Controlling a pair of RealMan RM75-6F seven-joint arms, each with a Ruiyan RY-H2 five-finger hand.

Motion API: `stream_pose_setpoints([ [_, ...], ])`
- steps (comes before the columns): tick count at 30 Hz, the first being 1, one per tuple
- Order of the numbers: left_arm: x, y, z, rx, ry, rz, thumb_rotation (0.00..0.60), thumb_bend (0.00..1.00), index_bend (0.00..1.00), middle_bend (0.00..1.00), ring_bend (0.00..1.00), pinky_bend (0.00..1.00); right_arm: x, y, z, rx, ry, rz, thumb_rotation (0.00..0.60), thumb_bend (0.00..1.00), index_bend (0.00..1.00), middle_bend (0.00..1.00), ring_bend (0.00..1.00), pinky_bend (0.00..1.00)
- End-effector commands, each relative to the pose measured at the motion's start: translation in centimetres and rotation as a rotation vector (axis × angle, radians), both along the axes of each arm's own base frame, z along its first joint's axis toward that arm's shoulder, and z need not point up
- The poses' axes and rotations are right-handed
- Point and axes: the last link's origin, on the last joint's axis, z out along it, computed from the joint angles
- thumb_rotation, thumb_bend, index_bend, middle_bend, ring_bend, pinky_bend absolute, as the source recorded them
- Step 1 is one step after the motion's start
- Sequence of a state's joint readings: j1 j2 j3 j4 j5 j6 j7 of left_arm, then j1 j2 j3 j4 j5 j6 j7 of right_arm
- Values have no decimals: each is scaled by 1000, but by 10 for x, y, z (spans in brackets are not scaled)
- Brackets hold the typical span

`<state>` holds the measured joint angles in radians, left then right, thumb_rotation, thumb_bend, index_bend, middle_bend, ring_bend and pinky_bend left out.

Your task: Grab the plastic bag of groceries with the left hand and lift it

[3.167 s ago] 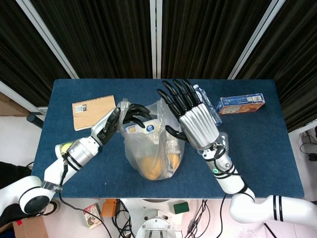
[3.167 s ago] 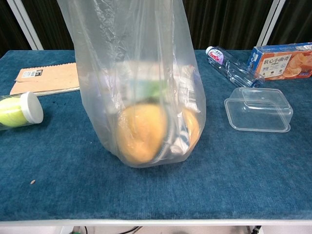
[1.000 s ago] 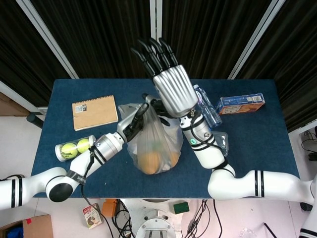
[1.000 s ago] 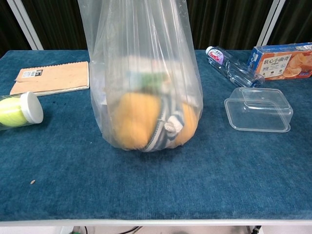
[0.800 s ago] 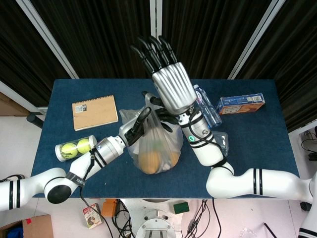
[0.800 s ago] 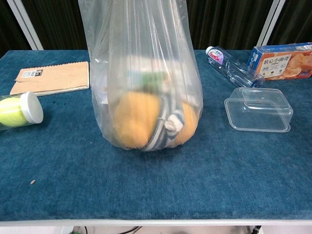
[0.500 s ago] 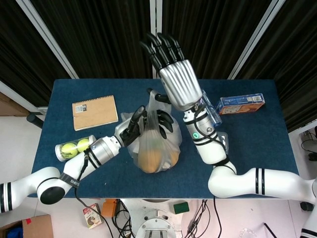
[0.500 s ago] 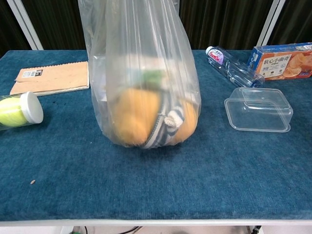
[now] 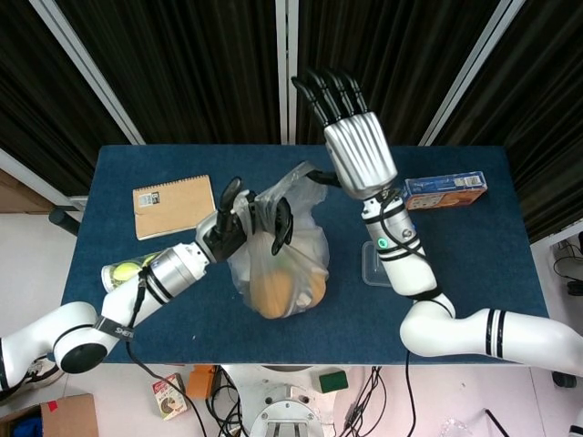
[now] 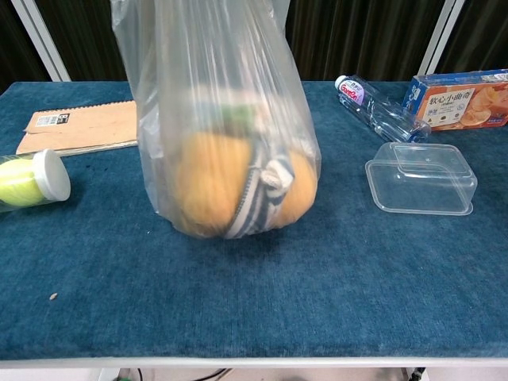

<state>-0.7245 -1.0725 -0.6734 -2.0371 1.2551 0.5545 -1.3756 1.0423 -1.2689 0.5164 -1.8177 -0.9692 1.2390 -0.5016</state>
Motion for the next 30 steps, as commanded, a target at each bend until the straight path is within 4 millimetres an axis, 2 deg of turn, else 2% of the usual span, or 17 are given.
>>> stream_pose_setpoints([
  [1, 0, 4, 6, 13, -24, 16, 42, 0, 583, 663, 562, 679, -15, 3, -3, 45, 61, -5, 600, 92, 0, 0, 0, 0],
  [6, 1, 8, 14, 35, -48, 33, 37, 0, 557, 634, 551, 678, -37, 12, -2, 127, 121, -7, 600, 7, 0, 0, 0, 0],
  [11, 2, 11, 14, 45, -45, 52, 33, 0, 470, 563, 498, 665, -55, 34, 7, 182, 11, 70, 600, 0, 0, 0, 0, 0],
  [15, 5, 17, 15, 60, -33, 60, 31, 0, 454, 550, 490, 664, -82, 54, 26, 138, -79, 111, 600, 0, 0, 0, 0, 0],
  [18, 9, 24, 21, 93, -20, 60, 33, 0, 454, 549, 488, 656, -111, 73, 45, 85, -154, 124, 600, 9, 0, 0, 0, 0],
  [23, 24, 27, 33, 143, 4, 38, 33, 0, 445, 535, 475, 648, -175, 111, 66, -14, -206, 114, 600, 16, 0, 0, 0, 0],
  [26, 39, 25, 40, 171, 11, 12, 34, 0, 416, 510, 457, 638, -211, 135, 70, -60, -230, 96, 600, 21, 0, 0, 0, 0],
  [30, 57, 27, 53, 233, 28, -16, 34, 0, 362, 448, 417, 596, -256, 165, 64, -100, -244, 40, 600, 24, 0, 0, 0, 0],
])
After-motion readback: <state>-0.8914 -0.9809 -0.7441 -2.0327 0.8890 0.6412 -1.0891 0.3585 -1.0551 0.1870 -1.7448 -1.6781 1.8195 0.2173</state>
